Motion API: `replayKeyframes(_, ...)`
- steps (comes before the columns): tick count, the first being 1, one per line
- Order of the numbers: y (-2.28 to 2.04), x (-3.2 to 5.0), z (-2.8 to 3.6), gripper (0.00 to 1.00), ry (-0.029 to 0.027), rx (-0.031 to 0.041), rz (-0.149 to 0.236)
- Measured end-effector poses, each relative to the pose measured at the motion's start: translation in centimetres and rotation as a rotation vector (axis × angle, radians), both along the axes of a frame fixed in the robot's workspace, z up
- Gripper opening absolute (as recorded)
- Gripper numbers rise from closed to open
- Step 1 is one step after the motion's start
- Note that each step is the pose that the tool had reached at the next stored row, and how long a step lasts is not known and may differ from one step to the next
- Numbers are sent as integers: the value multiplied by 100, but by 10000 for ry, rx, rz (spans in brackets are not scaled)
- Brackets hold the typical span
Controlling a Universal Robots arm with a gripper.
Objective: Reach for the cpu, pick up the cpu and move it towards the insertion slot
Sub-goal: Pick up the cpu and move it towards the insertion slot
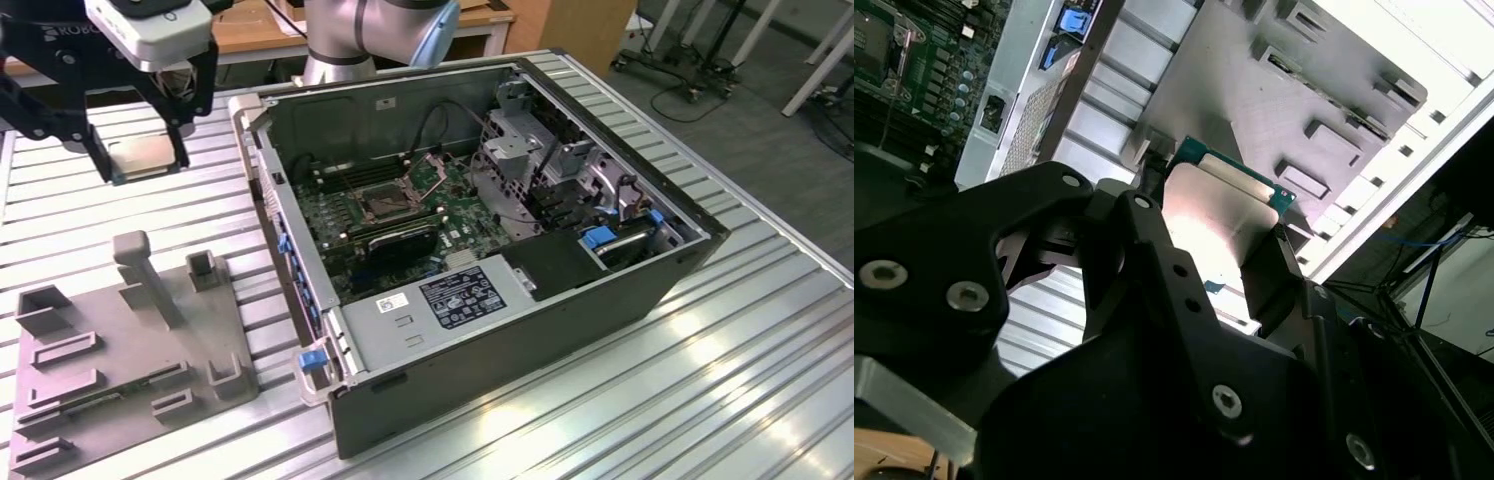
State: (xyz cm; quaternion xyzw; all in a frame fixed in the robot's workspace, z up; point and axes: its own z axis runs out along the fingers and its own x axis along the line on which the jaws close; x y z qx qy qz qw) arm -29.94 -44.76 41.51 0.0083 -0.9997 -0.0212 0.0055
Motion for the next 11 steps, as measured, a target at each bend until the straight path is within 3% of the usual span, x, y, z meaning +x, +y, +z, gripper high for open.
replayKeyframes(11,0,26,-1,55,0,0,-1)
